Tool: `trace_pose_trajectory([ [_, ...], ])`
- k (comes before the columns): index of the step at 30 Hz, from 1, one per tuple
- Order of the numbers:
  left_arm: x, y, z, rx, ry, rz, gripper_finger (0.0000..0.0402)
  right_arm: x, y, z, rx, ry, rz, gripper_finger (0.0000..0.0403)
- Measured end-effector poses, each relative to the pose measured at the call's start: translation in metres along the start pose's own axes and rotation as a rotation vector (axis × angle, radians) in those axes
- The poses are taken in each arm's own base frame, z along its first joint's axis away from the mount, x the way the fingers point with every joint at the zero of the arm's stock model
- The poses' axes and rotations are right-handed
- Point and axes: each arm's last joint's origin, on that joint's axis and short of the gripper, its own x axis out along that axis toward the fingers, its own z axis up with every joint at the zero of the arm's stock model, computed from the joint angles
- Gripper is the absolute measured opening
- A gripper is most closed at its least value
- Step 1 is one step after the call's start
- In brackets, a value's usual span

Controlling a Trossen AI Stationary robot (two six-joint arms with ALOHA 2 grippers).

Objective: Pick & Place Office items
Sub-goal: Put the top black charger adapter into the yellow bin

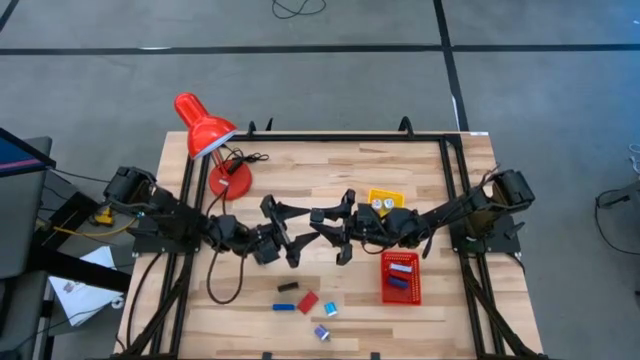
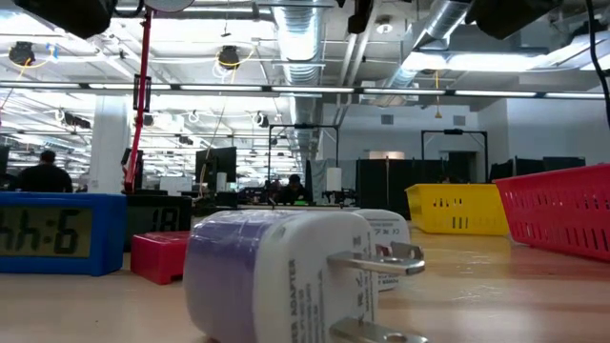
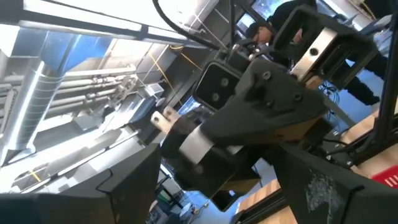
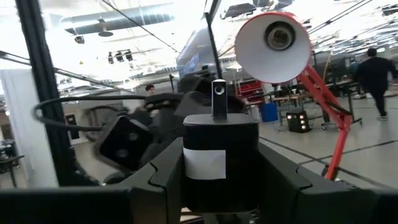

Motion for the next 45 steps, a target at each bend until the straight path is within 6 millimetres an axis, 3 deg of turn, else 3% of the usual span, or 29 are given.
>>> trace_pose_trajectory([
  [11,-0.006,-0.005,0.007,-0.012,0.028,0.006,0.0298,0.000,0.000,0.000,0.000,0.004,-0.004,0.0143],
  [28,0.005,0.003,-0.005,-0.064,-0.076,-0.049,0.0298,-0.001,0.001,0.001,0.049,-0.006,0.000,0.0148],
  [45,0.011,0.009,-0.017,-0.041,-0.056,-0.044,0.0298,-0.001,0.001,-0.003,0.070,0.031,0.000,0.0147],
])
